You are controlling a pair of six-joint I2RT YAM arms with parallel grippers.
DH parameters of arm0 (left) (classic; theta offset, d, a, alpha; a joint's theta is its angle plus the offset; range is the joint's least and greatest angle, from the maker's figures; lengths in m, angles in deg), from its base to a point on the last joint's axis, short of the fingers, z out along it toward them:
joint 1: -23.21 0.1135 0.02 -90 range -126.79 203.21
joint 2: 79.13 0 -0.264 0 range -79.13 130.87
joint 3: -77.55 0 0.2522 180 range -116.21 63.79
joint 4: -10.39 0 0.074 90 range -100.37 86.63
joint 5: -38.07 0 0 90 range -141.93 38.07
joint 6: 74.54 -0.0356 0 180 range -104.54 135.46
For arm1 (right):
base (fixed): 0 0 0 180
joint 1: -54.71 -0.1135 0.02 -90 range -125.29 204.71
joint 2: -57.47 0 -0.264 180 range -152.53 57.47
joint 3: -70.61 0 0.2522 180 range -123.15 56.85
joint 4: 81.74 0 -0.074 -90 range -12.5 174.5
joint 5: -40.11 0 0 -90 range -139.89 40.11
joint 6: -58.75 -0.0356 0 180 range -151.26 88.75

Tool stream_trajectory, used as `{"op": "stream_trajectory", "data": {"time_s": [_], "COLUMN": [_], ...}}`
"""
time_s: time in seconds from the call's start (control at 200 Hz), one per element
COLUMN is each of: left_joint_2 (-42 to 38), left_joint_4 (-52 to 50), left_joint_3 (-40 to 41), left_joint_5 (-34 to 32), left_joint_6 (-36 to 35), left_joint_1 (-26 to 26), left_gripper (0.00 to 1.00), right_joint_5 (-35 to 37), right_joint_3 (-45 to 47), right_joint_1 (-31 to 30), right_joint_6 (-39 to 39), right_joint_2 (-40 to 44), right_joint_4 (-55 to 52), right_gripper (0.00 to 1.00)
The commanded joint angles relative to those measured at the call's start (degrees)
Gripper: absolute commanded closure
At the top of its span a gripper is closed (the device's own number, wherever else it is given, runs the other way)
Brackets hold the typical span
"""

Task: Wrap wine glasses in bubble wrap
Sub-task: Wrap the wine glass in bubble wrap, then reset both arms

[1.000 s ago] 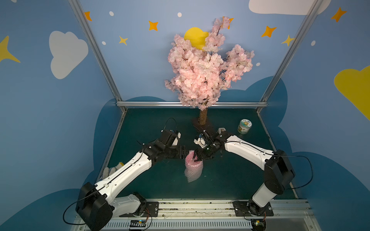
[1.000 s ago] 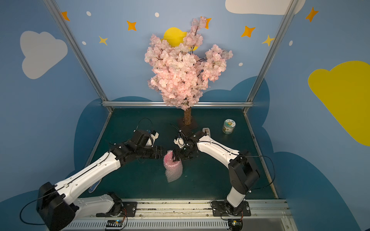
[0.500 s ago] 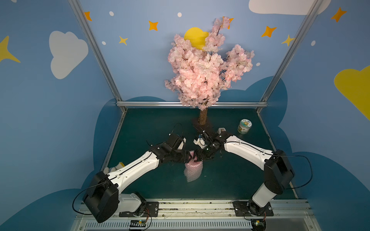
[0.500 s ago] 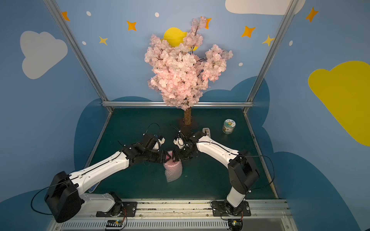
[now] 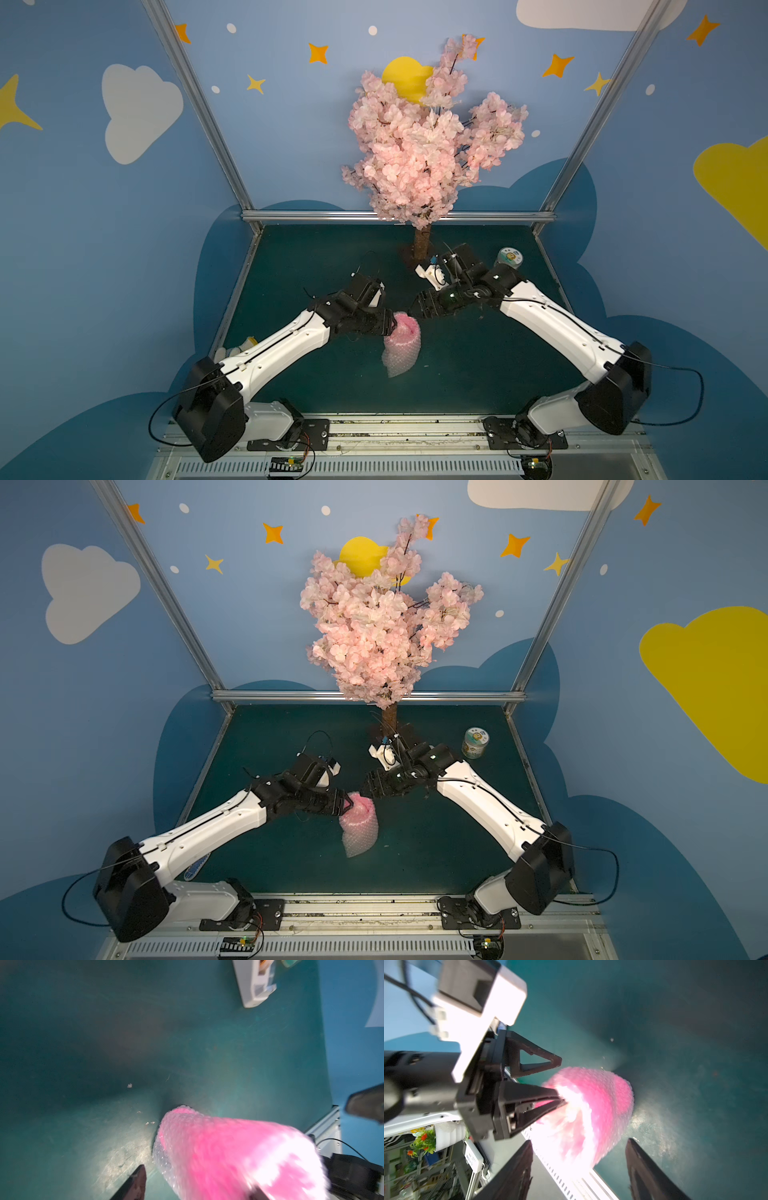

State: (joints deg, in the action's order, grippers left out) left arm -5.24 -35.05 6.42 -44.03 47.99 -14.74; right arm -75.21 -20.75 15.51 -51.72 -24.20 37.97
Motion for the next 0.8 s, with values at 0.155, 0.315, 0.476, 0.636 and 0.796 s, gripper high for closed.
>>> {"op": "stream_trajectory", "data": {"time_s": [0.155,0.315,0.476,0.636,0.796], "left_joint_2": [-7.58,-7.06,-5.68,-0.21,2.14], "left_joint_4": [-1.45,8.92,37.26,43.07,67.98], "left_joint_3": [-6.55,0.34,17.51,23.02,35.99], "left_joint_5": [1.68,-23.43,-41.16,-35.15,-24.2], "left_joint_6": [-2.38,-4.1,-26.56,-29.6,-30.46], "left_joint_1": [10.67,18.6,21.32,30.65,35.86], "left_gripper": [0.18,0.03,0.0,0.0,0.0], "right_joint_5": [13.03,26.68,42.8,44.56,39.38], "right_joint_3": [7.19,20.04,42.64,50.59,54.95], "right_joint_1": [8.12,17.32,21.5,30.71,32.79], "right_joint_6": [2.64,4.06,16.19,12.08,17.94], "right_joint_2": [11.85,17.92,24.17,21.01,14.09], "right_joint_4": [3.36,19.03,51.32,59.15,73.04], "right_gripper": [0.18,0.11,0.11,0.11,0.11]}}
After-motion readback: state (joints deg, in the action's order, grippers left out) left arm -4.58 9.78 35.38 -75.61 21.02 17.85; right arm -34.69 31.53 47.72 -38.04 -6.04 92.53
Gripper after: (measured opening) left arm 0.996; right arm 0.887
